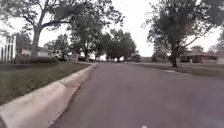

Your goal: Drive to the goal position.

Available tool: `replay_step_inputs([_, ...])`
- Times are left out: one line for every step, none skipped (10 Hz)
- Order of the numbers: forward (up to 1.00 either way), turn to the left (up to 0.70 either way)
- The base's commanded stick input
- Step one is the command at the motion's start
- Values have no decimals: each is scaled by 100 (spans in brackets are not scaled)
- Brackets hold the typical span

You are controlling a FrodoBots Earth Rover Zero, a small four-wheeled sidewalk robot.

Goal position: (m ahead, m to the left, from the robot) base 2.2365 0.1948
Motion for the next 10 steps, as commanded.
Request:
replay_step_inputs([100, 0])
replay_step_inputs([100, 0])
replay_step_inputs([100, 0])
replay_step_inputs([100, 0])
replay_step_inputs([100, 0])
replay_step_inputs([100, 0])
replay_step_inputs([100, 0])
replay_step_inputs([100, 0])
replay_step_inputs([100, 0])
replay_step_inputs([100, 0])
